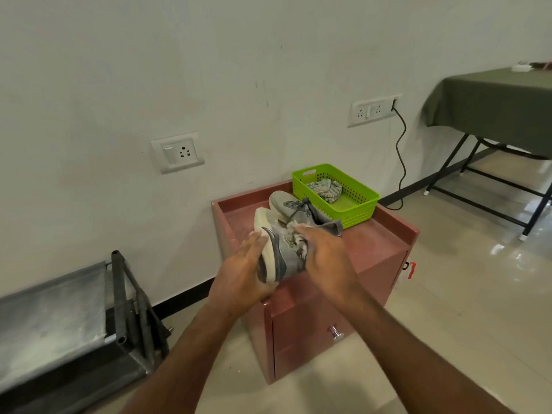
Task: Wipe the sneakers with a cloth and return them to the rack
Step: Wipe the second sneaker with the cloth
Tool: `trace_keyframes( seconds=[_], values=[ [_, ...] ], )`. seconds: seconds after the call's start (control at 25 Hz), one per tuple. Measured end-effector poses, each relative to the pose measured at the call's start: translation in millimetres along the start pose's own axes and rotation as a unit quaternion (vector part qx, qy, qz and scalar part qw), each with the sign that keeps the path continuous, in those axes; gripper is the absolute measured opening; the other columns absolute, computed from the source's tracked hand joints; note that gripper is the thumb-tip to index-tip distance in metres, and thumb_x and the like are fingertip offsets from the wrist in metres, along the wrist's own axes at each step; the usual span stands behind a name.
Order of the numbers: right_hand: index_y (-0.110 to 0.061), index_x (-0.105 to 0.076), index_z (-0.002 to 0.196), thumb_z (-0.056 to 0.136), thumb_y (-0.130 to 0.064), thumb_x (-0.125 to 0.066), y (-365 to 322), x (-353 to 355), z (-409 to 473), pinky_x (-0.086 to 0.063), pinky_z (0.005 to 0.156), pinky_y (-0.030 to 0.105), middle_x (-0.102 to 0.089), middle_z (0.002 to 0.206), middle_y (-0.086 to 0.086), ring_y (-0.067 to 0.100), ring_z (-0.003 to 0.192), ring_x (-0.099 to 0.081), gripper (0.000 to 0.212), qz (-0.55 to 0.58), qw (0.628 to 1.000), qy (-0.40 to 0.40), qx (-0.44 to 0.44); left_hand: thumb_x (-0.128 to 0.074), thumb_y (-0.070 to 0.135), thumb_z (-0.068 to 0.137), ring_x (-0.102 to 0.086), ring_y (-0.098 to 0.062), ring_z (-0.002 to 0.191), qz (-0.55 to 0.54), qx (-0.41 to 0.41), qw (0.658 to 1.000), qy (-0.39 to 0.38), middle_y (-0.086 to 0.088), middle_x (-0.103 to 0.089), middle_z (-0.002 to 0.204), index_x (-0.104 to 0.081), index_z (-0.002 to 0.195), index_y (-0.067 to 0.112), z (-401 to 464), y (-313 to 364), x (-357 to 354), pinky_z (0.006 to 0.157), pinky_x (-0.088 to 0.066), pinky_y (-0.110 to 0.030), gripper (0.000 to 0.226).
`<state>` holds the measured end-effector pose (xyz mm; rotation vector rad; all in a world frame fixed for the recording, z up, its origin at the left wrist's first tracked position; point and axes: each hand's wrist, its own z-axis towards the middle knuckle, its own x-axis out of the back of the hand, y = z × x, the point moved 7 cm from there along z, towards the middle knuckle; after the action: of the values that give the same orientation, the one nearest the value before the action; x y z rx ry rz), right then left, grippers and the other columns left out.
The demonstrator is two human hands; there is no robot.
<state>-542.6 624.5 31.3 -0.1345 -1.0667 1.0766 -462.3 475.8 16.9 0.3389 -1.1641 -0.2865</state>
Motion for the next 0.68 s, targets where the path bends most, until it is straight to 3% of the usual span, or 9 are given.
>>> trace_keyframes(
  seconds=[0.08, 0.12, 0.2, 0.28, 0.32, 0.44, 0.48, 0.6, 0.68],
  values=[
    [-0.011, -0.065, 0.129, 0.095, -0.003, -0.046, 43, 16, 1, -0.053, 0.092, 0.031, -0.069, 0.122, 0.008, 0.022, 0.107, -0.067, 0.039, 0.074, 0.979, 0.027, -0.190, -0.086, 0.020, 0.073, -0.013, 0.000, 0.147, -0.022, -0.049, 0.998, -0.038, 0.011, -0.019, 0.161, -0.037, 0.153, 0.019, -7, -2, -9, 0.122, -0.023, -0.035, 0.094],
    [-0.013, -0.068, 0.122, 0.098, -0.005, -0.048, 65, 21, -3, -0.057, 0.078, 0.033, -0.072, 0.111, 0.009, 0.022, 0.092, -0.070, 0.033, 0.162, 0.940, 0.053, -0.296, -0.085, 0.018, 0.074, -0.007, 0.007, 0.144, -0.031, -0.070, 0.996, -0.049, 0.014, -0.016, 0.160, -0.036, 0.153, 0.021, -9, -4, -11, 0.125, -0.018, -0.039, 0.093],
    [-0.012, -0.069, 0.103, 0.101, -0.007, -0.048, 84, 15, -15, -0.060, 0.059, 0.037, -0.074, 0.091, 0.013, 0.024, 0.069, -0.071, 0.022, 0.375, 0.810, 0.084, -0.443, -0.085, 0.024, 0.076, -0.011, 0.008, 0.145, -0.050, -0.078, 0.994, -0.054, 0.016, -0.016, 0.161, -0.033, 0.154, 0.025, -12, -10, -12, 0.127, -0.013, -0.040, 0.094],
    [-0.009, -0.063, 0.100, 0.102, -0.007, -0.047, 77, 5, -21, -0.062, 0.060, 0.042, -0.073, 0.090, 0.016, 0.026, 0.066, -0.073, 0.016, 0.501, 0.718, 0.065, -0.479, -0.085, 0.033, 0.077, -0.017, 0.003, 0.147, -0.076, -0.060, 0.993, -0.063, 0.016, -0.018, 0.162, -0.031, 0.156, 0.027, -13, -15, -12, 0.126, -0.013, -0.034, 0.095],
    [-0.007, -0.064, 0.103, 0.101, -0.007, -0.051, 75, 3, -20, -0.062, 0.062, 0.040, -0.073, 0.092, 0.015, 0.024, 0.067, -0.073, 0.014, 0.500, 0.727, 0.054, -0.467, -0.083, 0.037, 0.078, -0.021, 0.000, 0.148, -0.092, -0.054, 0.993, -0.055, 0.015, -0.021, 0.163, -0.032, 0.156, 0.026, -13, -15, -11, 0.124, -0.016, -0.031, 0.093],
    [-0.009, -0.069, 0.121, 0.097, -0.013, -0.058, 65, 15, 4, -0.056, 0.089, 0.031, -0.073, 0.111, 0.003, 0.015, 0.099, -0.070, 0.027, 0.204, 0.939, 0.056, -0.272, -0.077, 0.037, 0.085, -0.028, 0.000, 0.145, -0.104, -0.049, 0.993, -0.014, 0.013, -0.028, 0.159, -0.037, 0.154, 0.024, -13, -11, -11, 0.121, -0.027, -0.029, 0.081],
    [-0.011, -0.068, 0.124, 0.097, -0.016, -0.057, 52, 18, 15, -0.050, 0.099, 0.028, -0.070, 0.120, 0.001, 0.012, 0.112, -0.065, 0.030, 0.105, 0.976, 0.074, -0.178, -0.076, 0.034, 0.087, -0.028, 0.002, 0.144, -0.103, -0.053, 0.993, -0.007, 0.014, -0.029, 0.157, -0.038, 0.154, 0.023, -13, -8, -13, 0.120, -0.029, -0.027, 0.078],
    [-0.017, -0.069, 0.124, 0.098, -0.015, -0.053, 30, -1, 26, -0.040, 0.105, 0.013, -0.066, 0.129, -0.001, 0.003, 0.123, -0.056, 0.030, 0.120, 0.985, 0.086, -0.089, -0.075, 0.027, 0.087, -0.033, 0.001, 0.143, -0.099, -0.090, 0.991, 0.004, 0.012, -0.035, 0.154, -0.043, 0.152, 0.018, -13, 6, -23, 0.118, -0.034, -0.027, 0.072],
    [-0.020, -0.069, 0.125, 0.098, -0.009, -0.053, 21, -31, 23, -0.034, 0.105, 0.009, -0.064, 0.131, -0.004, 0.004, 0.131, -0.050, 0.033, 0.161, 0.984, -0.010, -0.072, -0.072, 0.025, 0.087, -0.037, -0.005, 0.143, -0.088, -0.106, 0.990, 0.007, 0.008, -0.039, 0.153, -0.046, 0.150, 0.016, -14, 12, -29, 0.117, -0.036, -0.031, 0.069]
  ],
)
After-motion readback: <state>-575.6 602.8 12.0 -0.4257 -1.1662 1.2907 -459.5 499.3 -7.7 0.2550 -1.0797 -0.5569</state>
